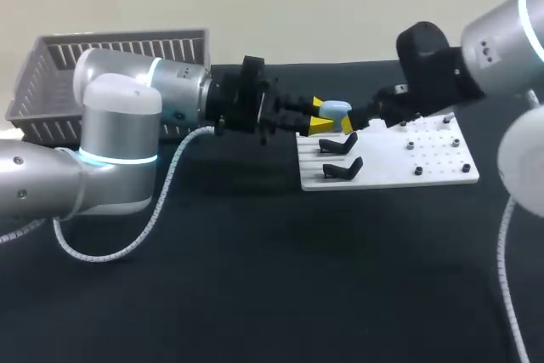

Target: Pick up each earbud case from the left stands, insert the matching earbuds, close the lid, and place the case in the box.

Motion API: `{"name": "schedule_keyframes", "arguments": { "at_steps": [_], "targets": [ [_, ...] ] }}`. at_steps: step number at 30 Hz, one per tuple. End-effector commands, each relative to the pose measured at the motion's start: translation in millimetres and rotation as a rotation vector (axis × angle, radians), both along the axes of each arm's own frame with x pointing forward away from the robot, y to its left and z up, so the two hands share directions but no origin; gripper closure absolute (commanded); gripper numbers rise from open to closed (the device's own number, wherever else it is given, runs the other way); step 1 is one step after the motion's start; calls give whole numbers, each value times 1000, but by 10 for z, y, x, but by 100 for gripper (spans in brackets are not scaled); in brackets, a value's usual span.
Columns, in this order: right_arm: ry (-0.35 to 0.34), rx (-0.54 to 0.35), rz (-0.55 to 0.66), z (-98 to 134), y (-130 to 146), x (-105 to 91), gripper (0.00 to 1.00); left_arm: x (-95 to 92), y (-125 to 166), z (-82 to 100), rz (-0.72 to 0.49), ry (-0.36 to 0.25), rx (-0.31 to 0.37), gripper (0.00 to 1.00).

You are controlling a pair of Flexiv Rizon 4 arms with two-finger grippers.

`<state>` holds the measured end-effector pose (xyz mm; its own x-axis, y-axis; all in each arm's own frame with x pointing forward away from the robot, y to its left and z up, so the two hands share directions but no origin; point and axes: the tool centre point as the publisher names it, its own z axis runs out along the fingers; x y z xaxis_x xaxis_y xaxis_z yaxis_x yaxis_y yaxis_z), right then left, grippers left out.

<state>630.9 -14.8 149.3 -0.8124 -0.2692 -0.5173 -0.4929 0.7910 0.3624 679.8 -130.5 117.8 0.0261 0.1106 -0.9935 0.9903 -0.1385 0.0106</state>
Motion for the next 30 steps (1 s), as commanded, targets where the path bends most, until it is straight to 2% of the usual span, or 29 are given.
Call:
{"name": "schedule_keyframes", "arguments": {
  "at_steps": [1, 13, 30],
  "targets": [
    [16, -8, 9, -29, 96, 118, 0, 11, -3, -6, -2, 1, 0, 100],
    [39, -14, 20, -113, 128, 226, 0, 11, -3, -6, -2, 1, 0, 100],
    [68, -26, -13, -273, 17, 386, 0, 11, -3, -6, -2, 1, 0, 100]
  ]
}}
